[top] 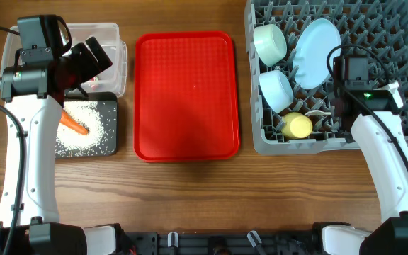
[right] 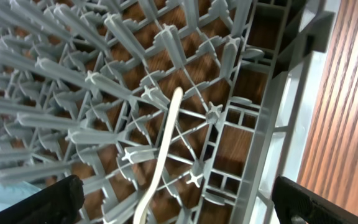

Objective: Sort waste into correct bins and load items into the dishwasher rack

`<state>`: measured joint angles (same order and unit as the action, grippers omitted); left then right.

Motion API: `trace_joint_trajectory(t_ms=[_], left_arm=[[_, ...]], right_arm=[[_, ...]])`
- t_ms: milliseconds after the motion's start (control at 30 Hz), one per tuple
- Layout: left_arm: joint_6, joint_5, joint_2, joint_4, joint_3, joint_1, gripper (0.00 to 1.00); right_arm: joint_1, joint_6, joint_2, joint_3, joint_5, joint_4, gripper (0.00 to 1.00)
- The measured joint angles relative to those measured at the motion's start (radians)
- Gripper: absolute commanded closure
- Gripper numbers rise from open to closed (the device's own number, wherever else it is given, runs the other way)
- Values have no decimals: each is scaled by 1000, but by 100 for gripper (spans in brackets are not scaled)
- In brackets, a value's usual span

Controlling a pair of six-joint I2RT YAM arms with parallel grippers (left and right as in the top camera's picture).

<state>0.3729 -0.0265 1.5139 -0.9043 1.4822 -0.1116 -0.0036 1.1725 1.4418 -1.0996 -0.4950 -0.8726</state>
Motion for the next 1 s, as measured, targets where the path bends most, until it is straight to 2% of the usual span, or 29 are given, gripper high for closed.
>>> trace_joint_trajectory(t_ms=[200,333,500,633,800,1000], left_arm=[[0,0,0,0,0,0,0],[0,0,0,0,0,0,0],[0,0,0,0,0,0,0],[0,0,0,0,0,0,0],[0,0,0,0,0,0,0],[0,0,0,0,0,0,0]], right_arm=[[0,-242,-75,-44,85,-3,0],[0,-509,-223,-123,283,2,0],[0,-760,-460,-160,562,-73,0],[0,-845,-630,-171,638,-222,0],[0,-878,-732,-171,664,-360,0],[0,-891,-789,-171,615,-359,0]])
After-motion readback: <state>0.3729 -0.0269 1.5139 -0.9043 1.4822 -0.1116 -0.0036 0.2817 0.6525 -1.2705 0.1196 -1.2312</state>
